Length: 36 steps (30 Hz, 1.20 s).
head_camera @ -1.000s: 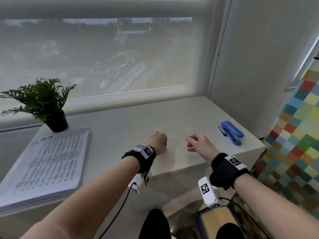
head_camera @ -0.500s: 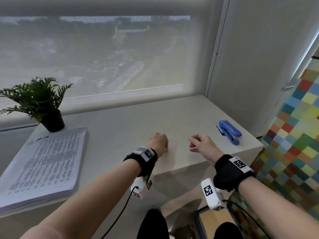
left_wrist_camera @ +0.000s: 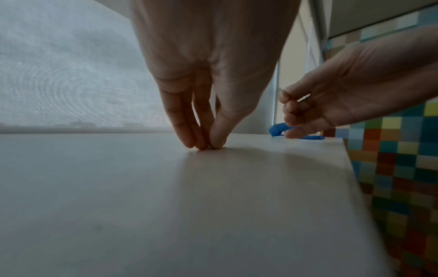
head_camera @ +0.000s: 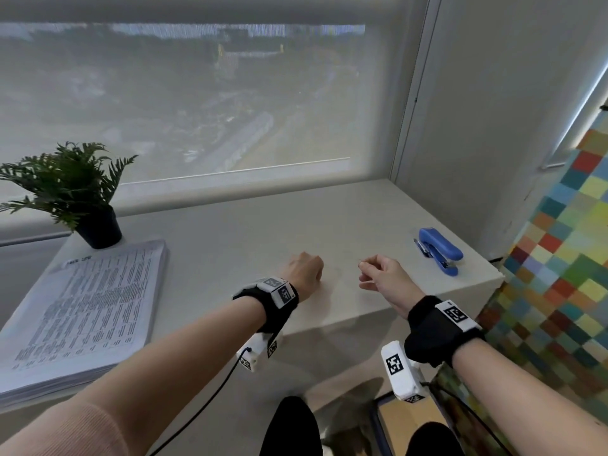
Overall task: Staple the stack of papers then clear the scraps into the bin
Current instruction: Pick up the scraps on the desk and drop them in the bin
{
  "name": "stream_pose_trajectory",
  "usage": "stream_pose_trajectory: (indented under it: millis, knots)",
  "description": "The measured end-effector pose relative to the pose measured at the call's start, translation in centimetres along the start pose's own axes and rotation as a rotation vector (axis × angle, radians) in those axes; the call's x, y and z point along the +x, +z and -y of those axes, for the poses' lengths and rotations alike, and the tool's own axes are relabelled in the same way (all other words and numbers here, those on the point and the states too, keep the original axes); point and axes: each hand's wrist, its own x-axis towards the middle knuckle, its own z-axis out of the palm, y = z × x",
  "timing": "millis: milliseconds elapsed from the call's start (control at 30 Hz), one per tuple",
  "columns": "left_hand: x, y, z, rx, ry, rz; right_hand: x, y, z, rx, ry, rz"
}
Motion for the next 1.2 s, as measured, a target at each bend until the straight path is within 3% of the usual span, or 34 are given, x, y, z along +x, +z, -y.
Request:
stream_pose_trajectory:
  millis: [300,433,600,767,833,933,1100,1200]
  knots:
    - [-0.3,0.5,-0.5,0.140,0.047,0.079,-0.1,0.2,0.1,0.008,-0.005,-0.001]
    - [0.0,-0.1,-0.3,0.088,0.037,0.109,-0.3,0.1,0.1,0.061,0.018,0.003]
    - [1.1,-2.2,0.9,-0.220,-0.095,0.048,-0.8,-0.3,0.3,0.186,0.070,0.028]
    - [1.5,-4.2,1.1,-0.831,-0.282,-0.096,-1.5,-1.0,0.3,0.396,0.164,0.071]
    - [0.9,-4.7,-0.3,-1.044,-0.265,-0.137,-1.8,-1.9,0.3,0.478,0.184,0.089]
    - [-0.2,-4.8,-3.9,-1.190,-0.179,-0.110,-2.5,-4.4,-0.1,0.523,0.157,0.114]
    - [-1.5,-0.8,-10.7,-1.251,-0.051,0.040,-5.7,-10.3,-2.0,0.492,0.140,0.153]
    - [-2.4,3.8,-14.0,-1.211,0.006,0.176,-7.4,-13.6,-5.4,0.349,0.203,0.170]
